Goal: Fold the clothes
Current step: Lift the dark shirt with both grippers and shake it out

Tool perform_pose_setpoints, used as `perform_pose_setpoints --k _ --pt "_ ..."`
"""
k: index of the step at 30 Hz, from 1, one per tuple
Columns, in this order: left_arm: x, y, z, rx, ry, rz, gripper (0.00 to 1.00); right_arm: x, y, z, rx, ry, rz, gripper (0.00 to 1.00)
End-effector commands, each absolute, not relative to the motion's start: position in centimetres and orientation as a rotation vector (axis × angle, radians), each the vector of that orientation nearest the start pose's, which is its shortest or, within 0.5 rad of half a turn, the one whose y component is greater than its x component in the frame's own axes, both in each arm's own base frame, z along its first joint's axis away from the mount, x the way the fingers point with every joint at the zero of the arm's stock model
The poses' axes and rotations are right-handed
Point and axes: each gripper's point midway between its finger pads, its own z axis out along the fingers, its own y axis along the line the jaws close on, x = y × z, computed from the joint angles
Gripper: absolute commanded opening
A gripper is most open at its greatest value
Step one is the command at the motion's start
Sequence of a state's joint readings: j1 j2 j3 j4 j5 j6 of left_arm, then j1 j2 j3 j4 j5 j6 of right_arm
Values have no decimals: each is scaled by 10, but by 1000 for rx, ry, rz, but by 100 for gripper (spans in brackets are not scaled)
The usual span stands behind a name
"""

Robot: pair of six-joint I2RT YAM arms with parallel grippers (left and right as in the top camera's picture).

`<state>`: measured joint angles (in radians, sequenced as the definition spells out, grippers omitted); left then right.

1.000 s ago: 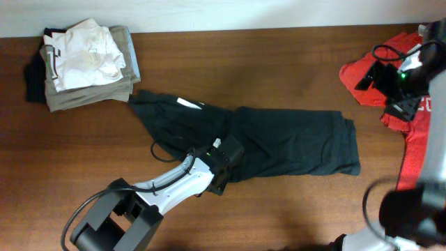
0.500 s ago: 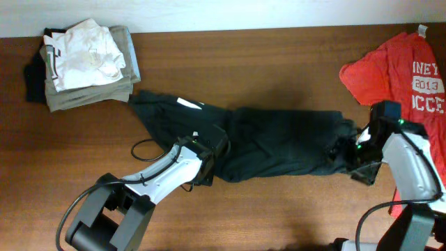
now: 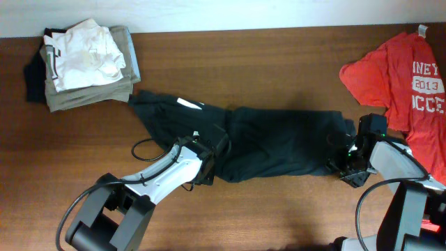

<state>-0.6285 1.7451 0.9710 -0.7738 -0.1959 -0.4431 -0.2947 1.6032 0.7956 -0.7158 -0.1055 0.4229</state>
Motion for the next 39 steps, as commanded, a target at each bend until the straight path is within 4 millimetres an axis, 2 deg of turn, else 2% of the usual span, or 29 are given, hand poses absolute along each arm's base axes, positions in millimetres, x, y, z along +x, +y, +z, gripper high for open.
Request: perform_pose_setpoints --k 1,3,5,6,7,8,9,11,14,17,18,19,20,21,23,24,25,26,29,30,31,35,37,39 --pt "259 -143 5 241 2987 240 1 244 -62 -17 1100 2916 108 55" --pt "259 -143 5 241 2987 240 1 240 -61 -23 1118 2939 104 46" --pt "259 -143 5 248 2987 241 0 235 -59 -34 1192 2955 100 29" --pt "259 -143 5 252 2987 241 1 236 -60 -34 1205 2944 101 24" --pt "258 -142 5 254 2990 244 0 240 -61 -32 1200 2933 102 11" --pt "257 -142 6 267 2991 247 1 248 -63 -28 1192 2916 110 4" --pt "257 -142 12 270 2987 243 0 255 -64 -23 1213 2893 118 4" --pt "263 -146 40 277 2925 184 0 272 -63 -6 1216 2851 177 4" --pt "270 -149 104 249 2746 38 1 286 -64 32 1180 2788 212 4" --pt "265 -124 199 139 2449 -44 0 287 -64 112 1020 2651 222 4" --pt "261 -121 221 118 2381 -95 1 284 -63 131 995 2608 223 4" --pt "255 -113 256 85 2274 -144 0 279 -61 171 937 2514 224 4" --pt "249 -95 298 50 2150 -124 0 275 -60 198 908 2455 226 4" --pt "243 -78 331 11 2068 -88 1 270 -58 239 871 2384 227 4" --pt "228 -50 401 -79 1927 -68 0 263 -53 304 761 2307 230 4" --pt "217 -41 439 -69 1852 -82 1 259 -52 335 734 2254 227 4" --pt "203 -24 476 -118 1764 -92 0 254 -50 376 692 2171 221 4" --pt "192 -9 497 -164 1709 -86 0 250 -49 406 644 2106 210 4" --pt "150 33 556 -268 1546 -105 1 238 -46 469 552 1961 180 4" --pt "140 41 566 -282 1517 -121 0 237 -46 474 549 1952 180 4" --pt "138 42 568 -281 1511 -121 0 238 -46 473 552 1960 180 4" --pt "149 34 560 -259 1558 -91 0 260 -53 457 578 2025 184 4" --pt "181 11 539 -206 1663 -17 1 281 -59 436 608 2102 189 4" --pt "232 -26 497 -123 1818 96 0 303 -63 405 639 2217 207 4"
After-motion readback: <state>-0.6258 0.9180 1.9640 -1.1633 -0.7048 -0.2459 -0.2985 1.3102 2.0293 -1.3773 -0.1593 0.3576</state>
